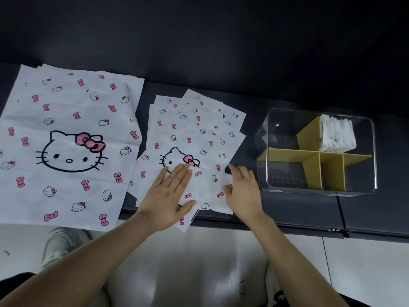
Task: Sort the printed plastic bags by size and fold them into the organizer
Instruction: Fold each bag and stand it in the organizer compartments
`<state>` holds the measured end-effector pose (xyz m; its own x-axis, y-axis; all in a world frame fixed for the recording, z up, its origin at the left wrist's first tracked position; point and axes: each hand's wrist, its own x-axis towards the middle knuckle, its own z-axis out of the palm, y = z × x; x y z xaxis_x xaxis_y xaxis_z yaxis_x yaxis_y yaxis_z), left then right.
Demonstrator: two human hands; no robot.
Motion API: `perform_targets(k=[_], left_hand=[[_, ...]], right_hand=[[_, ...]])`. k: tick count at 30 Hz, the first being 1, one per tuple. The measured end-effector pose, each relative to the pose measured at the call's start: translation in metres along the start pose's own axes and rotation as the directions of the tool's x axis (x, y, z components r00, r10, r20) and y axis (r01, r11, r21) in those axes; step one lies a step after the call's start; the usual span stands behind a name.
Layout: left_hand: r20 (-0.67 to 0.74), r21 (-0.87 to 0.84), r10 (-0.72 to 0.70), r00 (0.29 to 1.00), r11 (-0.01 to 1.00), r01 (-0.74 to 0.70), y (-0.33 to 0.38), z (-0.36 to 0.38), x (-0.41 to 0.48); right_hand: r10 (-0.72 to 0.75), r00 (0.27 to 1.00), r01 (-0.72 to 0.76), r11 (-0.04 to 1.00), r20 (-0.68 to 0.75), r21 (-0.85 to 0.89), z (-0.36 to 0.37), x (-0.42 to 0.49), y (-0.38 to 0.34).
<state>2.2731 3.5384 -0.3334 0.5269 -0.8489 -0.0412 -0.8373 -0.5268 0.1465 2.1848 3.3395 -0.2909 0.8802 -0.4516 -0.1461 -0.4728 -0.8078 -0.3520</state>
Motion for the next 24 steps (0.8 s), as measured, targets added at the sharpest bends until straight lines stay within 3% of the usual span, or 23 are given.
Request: perform_targets(k=[3,7,9,10,12,16,17,19,21,22,24], left_hand=[[0.02,0.037,0.069,0.997,0.997,-0.07,-0.006,-0.008,0.005],[0.011,0.061,0.195,0.981,0.979,-0.196,-0.023,-0.014,0.016],[-0.053,0.052,0.246,0.968,0.969,-0.243,-0.022,-0.019,0.02],[-0.111,0.022,0.263,0.958,0.965,-0.262,-0.017,-0.023,0.019],[-0.246,-0.123,0.262,0.933,0.947,-0.298,-0.001,-0.027,0.012],[-0.25,-0.407,0.125,0.96,0.886,-0.221,0.031,-0.015,-0.018],[-0.246,-0.445,0.075,0.966,0.877,-0.181,0.034,-0.011,-0.022],[-0.272,-0.501,-0.03,0.962,0.858,-0.115,0.038,-0.008,-0.024],[-0.311,-0.526,-0.117,0.943,0.848,-0.068,0.041,-0.008,-0.019],[-0.319,-0.531,-0.161,0.934,0.846,-0.036,0.043,-0.009,-0.017],[-0.278,-0.573,-0.275,0.92,0.816,0.071,0.045,-0.011,-0.014]], right_hand=[[0.098,0.952,-0.11,0.994,0.291,0.023,-0.02,0.014,-0.004],[0.108,0.929,-0.101,0.994,0.353,-0.036,-0.032,0.01,-0.008],[0.171,0.9,-0.271,0.94,0.401,0.209,-0.033,-0.002,-0.006],[0.213,0.868,-0.402,0.831,0.449,0.383,-0.034,-0.01,-0.007],[0.277,0.777,-0.618,0.505,0.565,0.603,-0.034,-0.027,-0.012],[0.3,0.589,-0.771,-0.071,0.751,0.633,-0.028,-0.046,-0.019],[0.284,0.554,-0.77,-0.184,0.783,0.611,-0.028,-0.048,-0.022],[0.266,0.529,-0.75,-0.298,0.806,0.591,-0.028,-0.052,-0.025],[0.283,0.561,-0.737,-0.257,0.778,0.625,-0.029,-0.054,-0.026],[0.313,0.604,-0.727,-0.16,0.733,0.668,-0.031,-0.054,-0.026],[0.396,0.751,-0.624,0.161,0.529,0.765,-0.032,-0.056,-0.019]])
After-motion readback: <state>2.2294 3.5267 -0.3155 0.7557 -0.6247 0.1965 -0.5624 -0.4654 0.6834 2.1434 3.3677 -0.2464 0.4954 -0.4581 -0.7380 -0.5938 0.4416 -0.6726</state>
